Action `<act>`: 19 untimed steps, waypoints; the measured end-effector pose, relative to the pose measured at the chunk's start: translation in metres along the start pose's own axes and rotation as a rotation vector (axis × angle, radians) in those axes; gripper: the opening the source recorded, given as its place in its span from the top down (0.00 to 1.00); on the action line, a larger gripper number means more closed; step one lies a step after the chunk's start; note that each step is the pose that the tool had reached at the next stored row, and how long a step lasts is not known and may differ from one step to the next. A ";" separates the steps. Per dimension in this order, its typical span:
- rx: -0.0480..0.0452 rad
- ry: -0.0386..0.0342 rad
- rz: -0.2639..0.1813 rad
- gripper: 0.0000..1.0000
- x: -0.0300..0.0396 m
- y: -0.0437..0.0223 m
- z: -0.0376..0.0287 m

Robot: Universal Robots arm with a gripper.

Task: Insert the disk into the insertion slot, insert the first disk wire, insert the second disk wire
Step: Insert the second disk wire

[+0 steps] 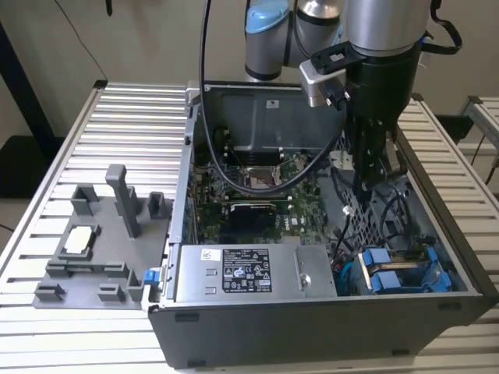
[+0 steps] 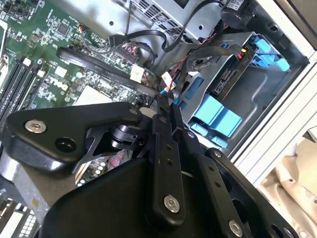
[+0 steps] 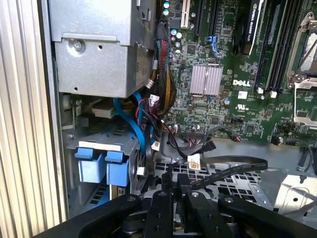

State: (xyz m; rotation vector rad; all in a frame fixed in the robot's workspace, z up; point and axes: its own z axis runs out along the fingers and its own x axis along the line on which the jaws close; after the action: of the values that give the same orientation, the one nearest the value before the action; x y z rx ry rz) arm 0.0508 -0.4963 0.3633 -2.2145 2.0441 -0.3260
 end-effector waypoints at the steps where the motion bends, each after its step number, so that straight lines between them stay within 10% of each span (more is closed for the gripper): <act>1: -0.0001 0.0001 0.000 0.84 0.0004 0.0000 0.0000; 19: -0.0384 -0.0033 -0.003 0.84 0.0415 -0.0179 0.0084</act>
State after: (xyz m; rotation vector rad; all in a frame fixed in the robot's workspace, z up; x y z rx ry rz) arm 0.0731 -0.5365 0.3626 -2.2381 2.0632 -0.2854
